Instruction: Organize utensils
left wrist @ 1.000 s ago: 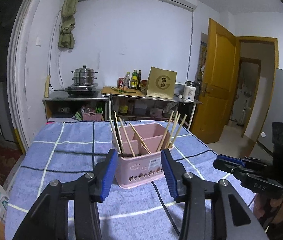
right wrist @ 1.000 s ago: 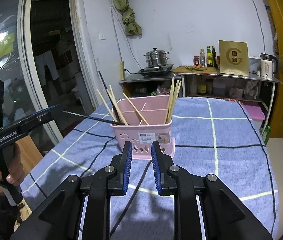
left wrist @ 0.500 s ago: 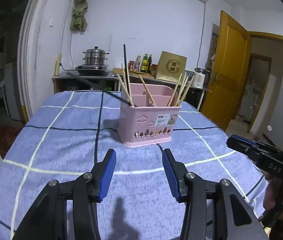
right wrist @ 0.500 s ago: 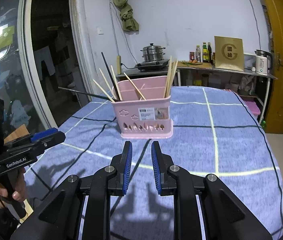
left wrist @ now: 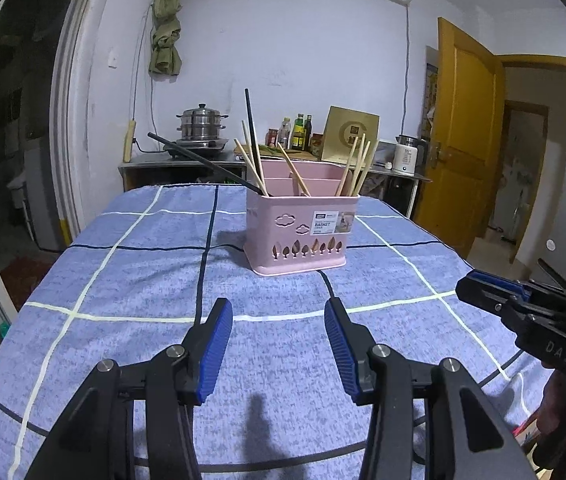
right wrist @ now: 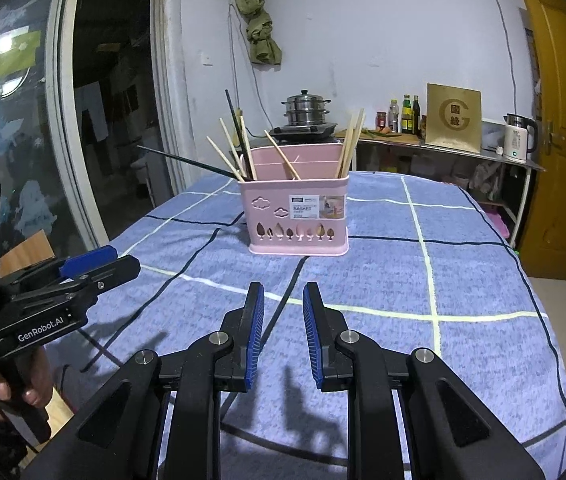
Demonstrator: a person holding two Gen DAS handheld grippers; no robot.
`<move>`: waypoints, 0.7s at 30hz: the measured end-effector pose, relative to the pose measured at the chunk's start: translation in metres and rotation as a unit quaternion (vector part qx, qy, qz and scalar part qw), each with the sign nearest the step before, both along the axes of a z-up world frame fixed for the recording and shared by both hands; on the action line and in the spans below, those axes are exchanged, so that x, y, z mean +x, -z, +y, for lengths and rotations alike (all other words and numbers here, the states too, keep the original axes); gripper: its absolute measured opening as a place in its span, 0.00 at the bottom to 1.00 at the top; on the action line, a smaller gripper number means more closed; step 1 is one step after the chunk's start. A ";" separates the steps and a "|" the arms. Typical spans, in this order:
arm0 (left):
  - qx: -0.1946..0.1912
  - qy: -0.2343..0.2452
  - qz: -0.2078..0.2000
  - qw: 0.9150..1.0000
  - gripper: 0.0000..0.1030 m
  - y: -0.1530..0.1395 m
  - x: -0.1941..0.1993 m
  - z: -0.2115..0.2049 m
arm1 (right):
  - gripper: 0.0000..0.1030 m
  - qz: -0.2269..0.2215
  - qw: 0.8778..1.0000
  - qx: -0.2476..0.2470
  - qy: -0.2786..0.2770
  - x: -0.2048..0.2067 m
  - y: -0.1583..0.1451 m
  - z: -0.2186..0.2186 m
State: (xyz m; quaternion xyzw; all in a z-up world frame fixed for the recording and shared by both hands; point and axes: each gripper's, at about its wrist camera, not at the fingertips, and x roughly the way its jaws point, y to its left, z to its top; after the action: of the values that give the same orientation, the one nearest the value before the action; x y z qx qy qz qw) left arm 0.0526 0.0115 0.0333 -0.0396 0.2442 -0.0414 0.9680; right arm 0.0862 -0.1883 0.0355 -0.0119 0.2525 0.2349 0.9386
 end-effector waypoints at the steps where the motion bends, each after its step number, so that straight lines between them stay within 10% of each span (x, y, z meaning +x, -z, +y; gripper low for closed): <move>1: 0.002 -0.001 -0.002 1.000 0.46 0.000 -0.001 -0.001 | 0.20 -0.001 1.000 -0.001 0.001 -0.001 0.000 0.001; 21: 0.007 -0.002 0.013 1.000 0.46 0.015 -0.002 -0.009 | 0.21 0.003 1.000 -0.004 0.012 -0.009 0.007 0.002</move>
State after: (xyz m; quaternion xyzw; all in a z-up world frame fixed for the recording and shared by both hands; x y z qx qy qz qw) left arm 0.0506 0.0029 0.0179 -0.0339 0.2566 -0.0368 0.9652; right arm 0.0769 -0.1867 0.0286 -0.0120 0.2562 0.2224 0.9406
